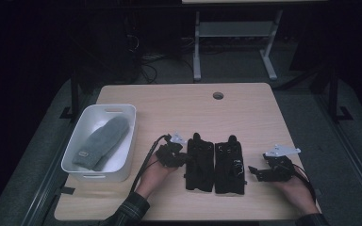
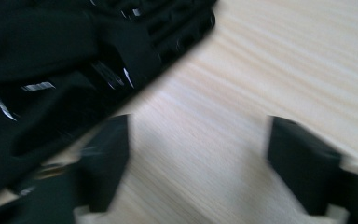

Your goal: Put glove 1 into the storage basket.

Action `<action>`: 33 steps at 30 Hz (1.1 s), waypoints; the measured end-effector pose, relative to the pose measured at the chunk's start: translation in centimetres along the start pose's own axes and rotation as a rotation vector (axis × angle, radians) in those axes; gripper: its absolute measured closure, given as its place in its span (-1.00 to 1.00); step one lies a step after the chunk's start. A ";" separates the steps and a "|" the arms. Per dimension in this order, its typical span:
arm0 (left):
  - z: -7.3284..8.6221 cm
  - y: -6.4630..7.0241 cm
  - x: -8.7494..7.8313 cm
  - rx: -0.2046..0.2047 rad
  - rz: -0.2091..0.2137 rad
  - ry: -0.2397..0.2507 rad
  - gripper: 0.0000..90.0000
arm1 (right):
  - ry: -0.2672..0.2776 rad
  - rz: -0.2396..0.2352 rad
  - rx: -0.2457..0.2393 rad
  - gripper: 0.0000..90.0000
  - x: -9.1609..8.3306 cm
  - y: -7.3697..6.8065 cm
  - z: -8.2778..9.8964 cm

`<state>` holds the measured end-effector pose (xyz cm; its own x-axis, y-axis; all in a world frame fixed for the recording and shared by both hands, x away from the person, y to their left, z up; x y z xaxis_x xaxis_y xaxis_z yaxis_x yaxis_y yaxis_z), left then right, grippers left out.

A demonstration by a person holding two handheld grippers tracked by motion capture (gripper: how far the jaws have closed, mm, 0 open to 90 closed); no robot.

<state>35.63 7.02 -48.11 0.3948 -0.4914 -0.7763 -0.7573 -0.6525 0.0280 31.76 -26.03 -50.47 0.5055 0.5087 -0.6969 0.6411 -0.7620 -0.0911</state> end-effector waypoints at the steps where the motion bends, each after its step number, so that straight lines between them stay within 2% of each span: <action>1: -0.1 -0.2 -0.1 -0.008 -0.003 0.006 0.62 | 0.014 -0.012 0.002 -0.19 -0.2 -0.2 -0.2; 2: -0.1 -0.4 -0.1 -0.015 -0.008 0.004 0.62 | 0.014 -0.012 0.002 -0.19 -0.2 -0.2 -0.2; 3: -0.1 -0.6 -0.1 -0.023 -0.008 0.007 0.53 | 0.028 -0.024 0.003 0.00 -0.4 -0.3 -0.5; 4: -0.2 -0.7 -0.1 -0.037 -0.011 0.015 0.38 | 0.039 -0.048 -0.005 0.48 -0.6 -0.7 -1.1; 6: -0.2 -0.8 0.0 -0.057 -0.006 0.024 0.28 | 0.047 -0.069 0.000 0.81 -0.7 -1.1 -1.7; 7: -0.2 -0.8 0.1 -0.068 0.001 0.029 0.28 | 0.047 -0.069 0.000 0.81 -0.7 -1.1 -1.7; 9: -0.3 -0.7 0.3 -0.078 0.003 0.033 0.20 | 0.046 -0.093 -0.011 1.00 -0.5 -1.8 -2.1; 13: -0.3 -0.6 0.8 -0.098 -0.003 0.038 0.12 | 0.016 -0.135 -0.037 1.00 0.7 -2.7 -2.7; 17: -0.2 -0.4 1.3 -0.085 -0.013 0.030 0.11 | 0.023 -0.140 -0.047 1.00 1.1 -2.7 -3.0; 18: -0.1 -0.4 1.4 -0.078 -0.019 0.017 0.11 | 0.017 -0.150 -0.049 1.00 1.4 -2.7 -3.1; 21: -0.1 -0.4 1.5 -0.077 -0.032 0.022 0.13 | 0.000 -0.149 -0.041 1.00 1.7 -2.8 -3.0; 22: 0.0 -0.3 1.5 -0.072 -0.042 0.024 0.23 | -0.016 -0.153 -0.048 1.00 2.0 -2.8 -2.8; 23: 0.0 -0.3 1.5 -0.070 -0.053 0.027 0.23 | -0.016 -0.153 -0.048 1.00 2.0 -2.8 -2.8; 24: 0.0 -0.3 1.5 -0.073 -0.052 0.031 0.43 | -0.024 -0.150 -0.049 1.00 2.1 -2.9 -2.8; 27: 0.2 -0.2 1.6 -0.086 -0.038 0.055 0.53 | -0.023 -0.150 -0.053 1.00 2.1 -2.8 -2.8; 30: 0.3 -0.3 1.7 -0.115 -0.008 0.070 0.87 | -0.025 -0.149 -0.056 1.00 2.1 -2.9 -2.7; 33: 0.3 -0.2 1.5 -0.129 -0.013 0.087 0.91 | -0.025 -0.149 -0.053 1.00 2.1 -2.9 -2.7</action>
<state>36.19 6.56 -49.49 0.4517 -0.5271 -0.7198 -0.6809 -0.7250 0.1036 32.53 -21.67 -49.75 0.3882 0.6042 -0.6959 0.7383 -0.6558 -0.1576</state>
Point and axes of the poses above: each handheld gripper's, and its own axes: x roughly forward along the jaws, z roughly out of its underside, y roughly to its right, the point moved 4 cm from there along x, roughly forward along the jaws, and after that the axes turned 7 degrees about -z, right-handed, at the moved point
